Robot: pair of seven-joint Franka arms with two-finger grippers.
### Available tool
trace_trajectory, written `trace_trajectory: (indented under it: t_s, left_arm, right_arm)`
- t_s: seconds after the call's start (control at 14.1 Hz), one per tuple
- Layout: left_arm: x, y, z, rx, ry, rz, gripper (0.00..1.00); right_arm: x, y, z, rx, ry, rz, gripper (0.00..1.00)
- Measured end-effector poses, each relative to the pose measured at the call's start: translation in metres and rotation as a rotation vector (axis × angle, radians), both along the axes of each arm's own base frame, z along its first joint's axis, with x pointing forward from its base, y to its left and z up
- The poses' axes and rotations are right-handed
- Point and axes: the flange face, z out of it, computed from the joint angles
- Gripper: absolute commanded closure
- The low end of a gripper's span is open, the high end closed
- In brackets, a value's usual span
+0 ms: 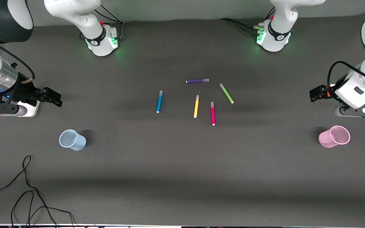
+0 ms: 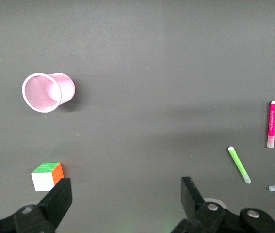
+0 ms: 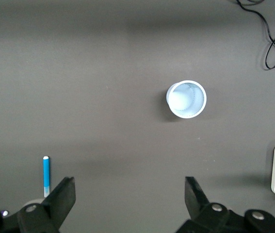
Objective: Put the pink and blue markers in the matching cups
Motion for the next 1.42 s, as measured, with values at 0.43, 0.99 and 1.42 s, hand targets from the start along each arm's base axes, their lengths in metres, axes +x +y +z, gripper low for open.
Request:
trace_trajectory:
  t_s: [0.43,0.99,1.42]
  left_arm:
    - [0.0,0.0,-0.001,0.0,0.001,-0.001,0.0]
    - [-0.001,-0.008,-0.002,-0.007,0.003,-0.013,0.0]
    - [-0.01,-0.073,-0.003,-0.072,0.013,-0.074,0.0]
  right_arm:
    - [0.026,0.029,-0.038,0.058,0.122,-0.003,0.01]
    - [0.057,0.153,-0.128,0.106,0.308,0.11,0.01]
    - [0.04,0.251,-0.237,0.051,0.407,0.159,0.0]
